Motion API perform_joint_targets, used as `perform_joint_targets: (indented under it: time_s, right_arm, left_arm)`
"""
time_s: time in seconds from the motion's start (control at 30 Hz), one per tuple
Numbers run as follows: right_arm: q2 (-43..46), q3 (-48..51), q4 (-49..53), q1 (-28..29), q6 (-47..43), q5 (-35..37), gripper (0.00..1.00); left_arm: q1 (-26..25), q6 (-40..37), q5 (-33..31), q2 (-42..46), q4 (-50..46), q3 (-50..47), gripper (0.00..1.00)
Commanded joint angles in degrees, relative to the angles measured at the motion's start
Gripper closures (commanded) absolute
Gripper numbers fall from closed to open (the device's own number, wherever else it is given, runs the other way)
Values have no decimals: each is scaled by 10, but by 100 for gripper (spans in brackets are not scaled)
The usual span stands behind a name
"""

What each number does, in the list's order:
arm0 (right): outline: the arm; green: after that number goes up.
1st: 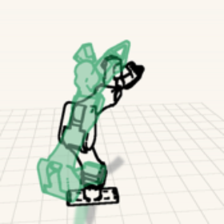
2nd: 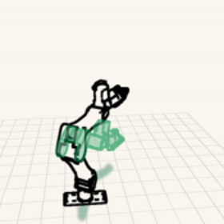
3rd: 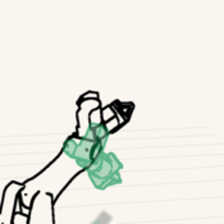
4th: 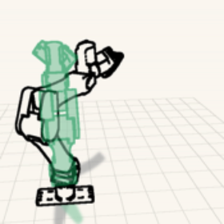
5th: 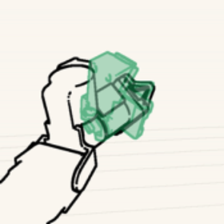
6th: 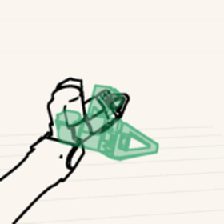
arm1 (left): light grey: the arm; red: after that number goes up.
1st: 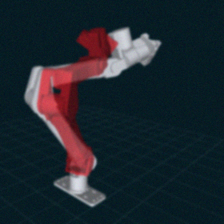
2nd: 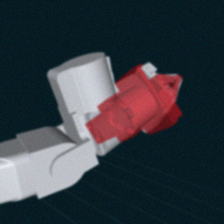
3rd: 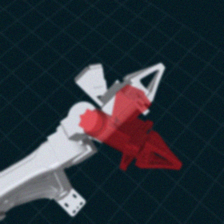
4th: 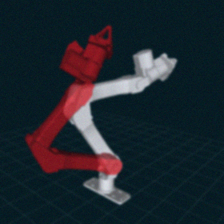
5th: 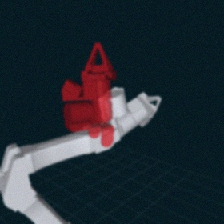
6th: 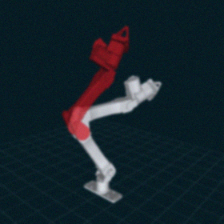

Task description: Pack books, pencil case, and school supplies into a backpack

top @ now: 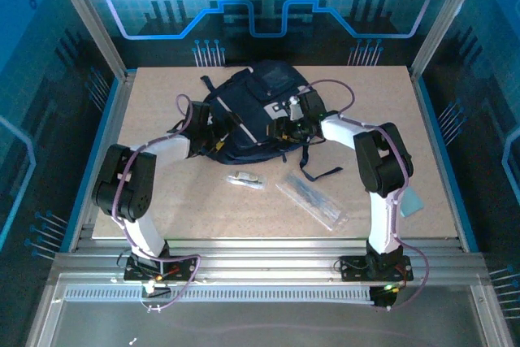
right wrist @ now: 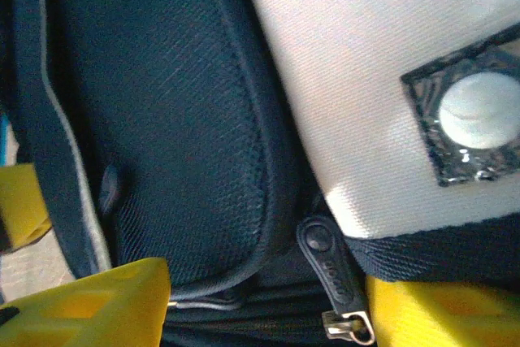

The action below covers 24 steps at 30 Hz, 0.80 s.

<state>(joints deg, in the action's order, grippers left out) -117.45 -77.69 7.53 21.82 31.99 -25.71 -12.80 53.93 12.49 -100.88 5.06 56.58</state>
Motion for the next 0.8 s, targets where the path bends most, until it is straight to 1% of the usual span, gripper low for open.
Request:
perform_joint_targets:
  time_s: [0.0, 0.2, 0.3, 0.43, 0.53, 0.6, 0.77]
  right_arm:
    - [6, 13, -29, 29, -9, -158, 36]
    - [2, -4, -11, 49, -35, -195, 37]
    - [5, -23, 26, 58, -76, -207, 37]
    - [14, -42, 93, 56, -126, -174, 36]
    - [34, -28, 86, 49, -128, -175, 36]
    - [40, -29, 95, 48, -132, -178, 36]
    - [85, 4, 73, 25, -111, -129, 35]
  left_arm:
    - [-6, 7, 25, -48, -12, 11, 3]
    - [-7, 22, 24, -55, 2, 20, 4]
    - [-6, 16, 20, -55, -5, 29, 4]
    - [3, 3, 21, -57, -24, 49, 4]
    - [12, -11, 21, -47, -40, 57, 4]
    - [16, -36, 18, -40, -72, 74, 4]
    - [10, -106, -3, -5, -162, 102, 5]
